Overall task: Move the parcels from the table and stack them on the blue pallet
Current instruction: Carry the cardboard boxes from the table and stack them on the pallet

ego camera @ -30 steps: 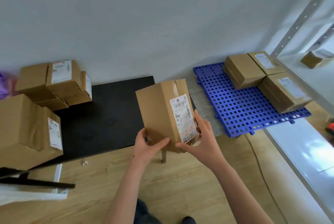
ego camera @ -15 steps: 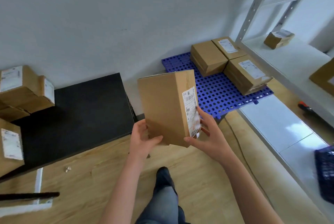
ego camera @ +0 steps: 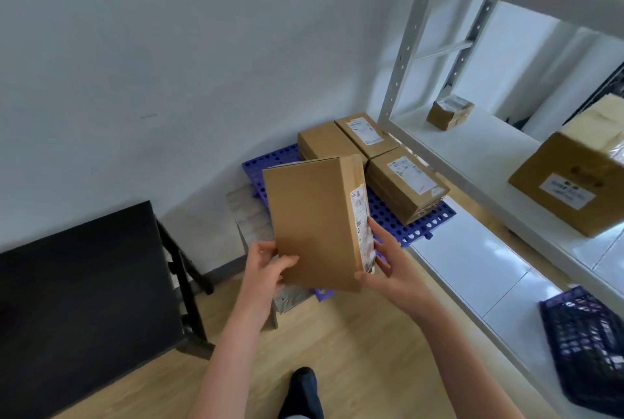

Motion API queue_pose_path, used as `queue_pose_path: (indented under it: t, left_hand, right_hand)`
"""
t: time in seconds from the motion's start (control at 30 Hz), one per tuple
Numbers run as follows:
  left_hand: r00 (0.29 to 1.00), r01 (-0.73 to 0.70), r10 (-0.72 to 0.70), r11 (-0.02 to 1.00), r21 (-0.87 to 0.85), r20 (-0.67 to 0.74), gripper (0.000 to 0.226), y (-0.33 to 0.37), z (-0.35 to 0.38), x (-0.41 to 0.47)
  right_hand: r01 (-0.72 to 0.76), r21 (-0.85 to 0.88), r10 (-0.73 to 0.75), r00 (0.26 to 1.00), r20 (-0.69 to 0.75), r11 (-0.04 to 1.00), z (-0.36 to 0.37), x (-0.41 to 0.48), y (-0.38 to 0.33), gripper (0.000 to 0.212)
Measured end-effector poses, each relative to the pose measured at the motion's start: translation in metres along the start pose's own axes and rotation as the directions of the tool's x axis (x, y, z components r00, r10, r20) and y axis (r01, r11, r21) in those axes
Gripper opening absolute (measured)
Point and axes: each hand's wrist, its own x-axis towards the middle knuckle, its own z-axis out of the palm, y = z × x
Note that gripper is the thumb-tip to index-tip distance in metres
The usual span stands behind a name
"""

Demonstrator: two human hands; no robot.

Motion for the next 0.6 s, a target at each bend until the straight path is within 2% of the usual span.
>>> queue_pose_path:
  t: [0.17, 0.27, 0.37, 0.47, 0.6]
  left_hand:
    - [0.999, 0.028, -0.029, 0.998, 0.055, 0.031, 0.034, 0.011, 0.032, 0.047]
    - [0.997, 0.05, -0.055, 0.995, 0.085, 0.046, 0.045, 0.015, 0.043, 0.068]
    - [0.989, 0.131, -0.131, 0.991, 0.006, 0.061, 0.057, 0.019, 0.05, 0.084]
    - [0.98, 0.187, -0.184, 0.982, -0.031, 0.076, 0.05, 0.016, 0.056, 0.094]
    - [0.981, 0.19, -0.19, 0.982, -0.008, 0.03, 0.045, 0.005, 0.072, 0.107]
  right_hand:
    - [-0.06, -0.029, 0.059, 0.997, -0.043, 0.998, -0.024, 0.045, 0.003, 0.089]
    - [-0.091, -0.037, 0.09, 0.995, -0.032, 0.995, -0.036, 0.064, 0.004, 0.091]
    - [-0.122, -0.045, 0.122, 0.992, -0.01, 0.991, -0.048, 0.081, 0.005, 0.093]
    - [-0.163, -0.037, 0.164, 0.986, 0.027, 0.986, -0.061, 0.095, 0.008, 0.093]
    - [-0.179, -0.058, 0.182, 0.983, 0.039, 0.982, -0.076, 0.114, 0.017, 0.084]
